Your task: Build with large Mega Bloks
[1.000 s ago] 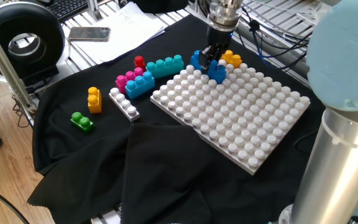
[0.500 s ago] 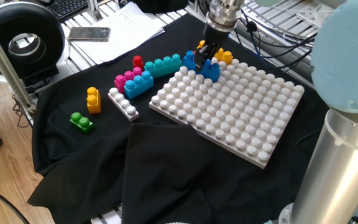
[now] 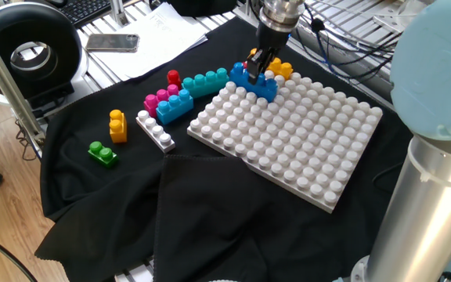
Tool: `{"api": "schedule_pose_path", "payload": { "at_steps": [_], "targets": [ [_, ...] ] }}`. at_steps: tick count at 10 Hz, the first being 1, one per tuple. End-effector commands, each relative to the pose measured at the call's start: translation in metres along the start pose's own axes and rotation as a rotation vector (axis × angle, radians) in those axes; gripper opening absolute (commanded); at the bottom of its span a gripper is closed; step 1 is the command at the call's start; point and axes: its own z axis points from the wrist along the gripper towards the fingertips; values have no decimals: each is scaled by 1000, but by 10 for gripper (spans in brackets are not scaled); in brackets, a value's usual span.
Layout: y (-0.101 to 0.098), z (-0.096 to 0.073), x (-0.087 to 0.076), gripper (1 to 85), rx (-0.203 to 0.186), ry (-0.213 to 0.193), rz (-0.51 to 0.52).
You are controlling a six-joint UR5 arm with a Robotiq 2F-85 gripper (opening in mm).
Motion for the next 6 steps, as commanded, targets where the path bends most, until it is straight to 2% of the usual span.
{"api": "schedule_pose_path", "payload": {
  "at_steps": [1, 4, 5, 6],
  "targets": [
    [-2, -11, -4, 323, -3, -5, -11],
    [-12, -10, -1, 383, 37, 10, -43],
    [-16, -8, 2, 383, 41, 18, -54],
    [-16, -6, 7, 377, 27, 29, -54]
  ]
}}
